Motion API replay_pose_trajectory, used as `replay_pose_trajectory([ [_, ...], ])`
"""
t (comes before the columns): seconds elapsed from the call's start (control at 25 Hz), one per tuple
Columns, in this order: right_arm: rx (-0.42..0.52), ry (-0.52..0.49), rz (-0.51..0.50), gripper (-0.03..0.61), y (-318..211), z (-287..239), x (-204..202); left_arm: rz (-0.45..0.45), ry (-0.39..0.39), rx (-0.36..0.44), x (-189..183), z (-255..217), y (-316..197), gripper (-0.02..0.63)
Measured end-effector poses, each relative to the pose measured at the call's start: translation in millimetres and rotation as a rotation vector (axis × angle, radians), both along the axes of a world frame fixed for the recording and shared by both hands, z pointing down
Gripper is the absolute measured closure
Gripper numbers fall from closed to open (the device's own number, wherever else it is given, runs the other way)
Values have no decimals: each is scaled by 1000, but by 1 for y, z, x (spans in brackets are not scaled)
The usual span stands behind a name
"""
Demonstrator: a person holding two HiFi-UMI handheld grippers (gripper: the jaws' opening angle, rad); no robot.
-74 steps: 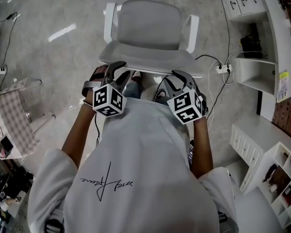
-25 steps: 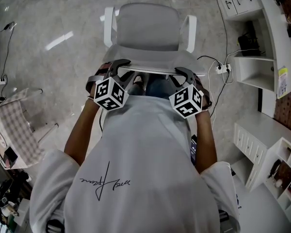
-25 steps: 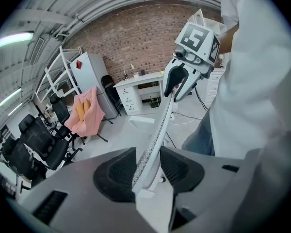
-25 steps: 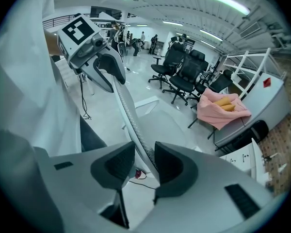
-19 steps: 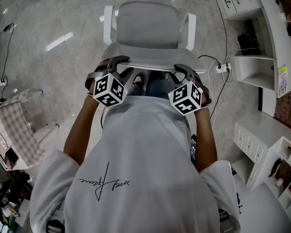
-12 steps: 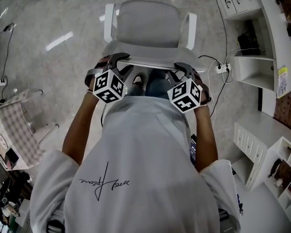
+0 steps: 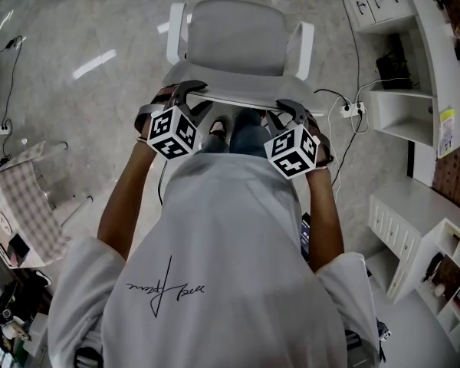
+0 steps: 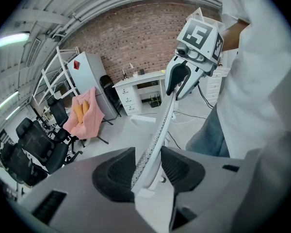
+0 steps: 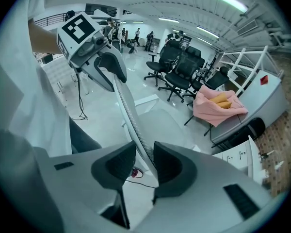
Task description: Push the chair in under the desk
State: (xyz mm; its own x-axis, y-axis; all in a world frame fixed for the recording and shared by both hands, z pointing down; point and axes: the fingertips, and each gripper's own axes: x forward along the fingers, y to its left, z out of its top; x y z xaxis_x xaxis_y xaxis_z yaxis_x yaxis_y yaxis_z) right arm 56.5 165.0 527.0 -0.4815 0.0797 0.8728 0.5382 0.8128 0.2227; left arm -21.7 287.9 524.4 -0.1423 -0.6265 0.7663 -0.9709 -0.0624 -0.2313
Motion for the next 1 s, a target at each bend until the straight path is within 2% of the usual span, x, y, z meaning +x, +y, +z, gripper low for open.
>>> replay_pose_trajectory([
  [0.72, -8, 12, 82, 443, -26, 0, -22, 70, -18, -7, -34, 2, -34, 446],
  [1.0, -12, 29, 115, 442, -52, 0, -32, 105, -27, 0, -46, 1, -62, 446],
])
